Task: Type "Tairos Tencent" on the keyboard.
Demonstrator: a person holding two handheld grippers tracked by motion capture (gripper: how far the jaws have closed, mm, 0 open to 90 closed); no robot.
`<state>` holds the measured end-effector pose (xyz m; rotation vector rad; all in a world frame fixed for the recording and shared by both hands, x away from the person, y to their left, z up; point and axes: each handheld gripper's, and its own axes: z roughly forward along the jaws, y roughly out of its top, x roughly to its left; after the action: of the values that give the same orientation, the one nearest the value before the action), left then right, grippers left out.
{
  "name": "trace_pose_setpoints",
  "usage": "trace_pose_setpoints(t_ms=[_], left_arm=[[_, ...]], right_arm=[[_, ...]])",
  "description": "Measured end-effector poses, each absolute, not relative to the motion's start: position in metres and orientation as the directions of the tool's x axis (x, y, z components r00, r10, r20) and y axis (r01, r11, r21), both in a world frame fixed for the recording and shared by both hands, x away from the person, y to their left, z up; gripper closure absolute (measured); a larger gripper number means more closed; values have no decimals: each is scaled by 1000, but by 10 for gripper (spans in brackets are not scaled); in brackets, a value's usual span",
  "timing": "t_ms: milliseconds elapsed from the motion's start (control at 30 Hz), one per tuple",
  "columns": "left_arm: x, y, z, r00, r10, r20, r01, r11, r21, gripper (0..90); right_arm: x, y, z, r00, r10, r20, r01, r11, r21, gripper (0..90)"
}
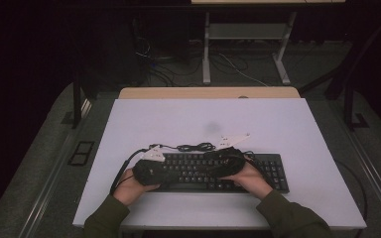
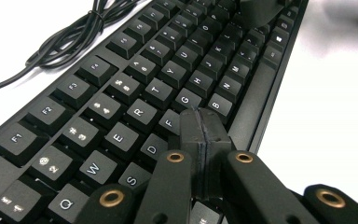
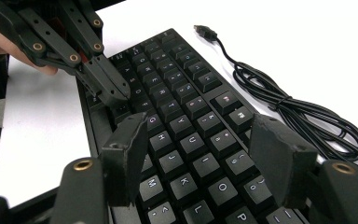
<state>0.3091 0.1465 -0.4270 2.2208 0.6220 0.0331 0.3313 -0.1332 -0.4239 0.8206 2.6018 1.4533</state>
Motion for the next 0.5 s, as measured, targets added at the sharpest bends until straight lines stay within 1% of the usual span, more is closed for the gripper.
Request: trace_pose_setpoints(t_ms=[133, 200, 367, 500], left_arm=[[309, 147, -424, 876, 448, -177, 422, -537, 730, 893], [309, 148, -423, 874, 454, -172, 421, -532, 735, 863], [311, 151, -419, 866, 473, -163, 421, -514, 747, 748], [312, 153, -417, 859, 486, -162, 422, -494, 760, 723]], right_arm=[[331, -133, -424, -858, 470, 207, 423, 418, 804, 368], [331, -133, -424, -859, 468, 207, 423, 419, 803, 368], [331, -133, -424, -858, 470, 207, 424, 420, 802, 368], [331, -132, -425, -859, 469, 207, 423, 420, 803, 368]])
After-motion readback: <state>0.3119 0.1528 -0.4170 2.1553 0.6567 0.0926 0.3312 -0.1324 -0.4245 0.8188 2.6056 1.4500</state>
